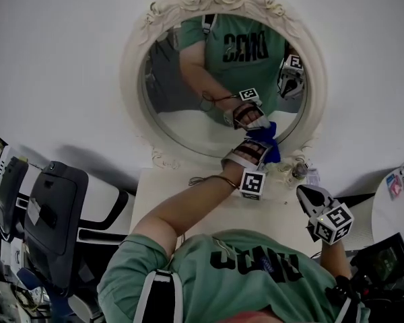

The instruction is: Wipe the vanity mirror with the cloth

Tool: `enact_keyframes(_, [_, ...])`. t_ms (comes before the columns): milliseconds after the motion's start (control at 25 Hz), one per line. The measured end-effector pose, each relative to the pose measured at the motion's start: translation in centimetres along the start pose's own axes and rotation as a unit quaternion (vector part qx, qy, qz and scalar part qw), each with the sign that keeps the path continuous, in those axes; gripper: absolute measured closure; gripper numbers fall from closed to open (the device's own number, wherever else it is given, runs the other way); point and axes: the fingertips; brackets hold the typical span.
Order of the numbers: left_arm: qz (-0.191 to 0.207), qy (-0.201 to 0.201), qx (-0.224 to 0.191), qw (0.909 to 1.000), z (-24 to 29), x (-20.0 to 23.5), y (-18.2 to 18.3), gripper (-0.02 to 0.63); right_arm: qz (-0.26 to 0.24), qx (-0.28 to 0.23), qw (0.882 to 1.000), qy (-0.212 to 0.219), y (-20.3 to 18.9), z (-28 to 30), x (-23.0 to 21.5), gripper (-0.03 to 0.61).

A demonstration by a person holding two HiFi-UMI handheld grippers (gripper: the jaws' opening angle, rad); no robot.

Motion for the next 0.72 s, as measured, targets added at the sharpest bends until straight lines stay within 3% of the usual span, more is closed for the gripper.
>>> enact_keyframes(120, [-0.006,-0.002,0.004,1.0,-4.3,-0.4,-3.6,0.525,-0.01,-0.003,1.0,0.01,0.7,0.7,0.7,0.566])
enact_keyframes(200, [0.001,-0.009,0.03,0.9995,-7.7,-1.1,-7.8,0.525,-0.012,0.0,1.0,0.015,0.7,0.9,1.2,0.566])
enact_keyframes(320, [0.015,-0.028,0.102,0.9943,-12.7,-1.9,-15.2,0.525,-0.011,0.007,1.0,0.023,0.7,1.6,1.8,0.566])
enact_keyframes(480, [-0.004,-0.031,0.2,0.9793,-17.9,-1.9,-23.1,0.526,-0.022,0.011,0.999,0.038,1.4,2.6,2.8,0.566])
enact_keyframes(720, [-0.039,-0.021,0.228,0.9726,-17.5,-2.0,-24.5,0.525,-0.032,0.015,0.998,0.045,3.3,3.5,4.3,0.566])
Point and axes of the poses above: the fingertips, and each gripper's own axes: z forward along the fingers, x to its left, y out of its top, and after that the axes turned 5 degrees about -x, right-handed
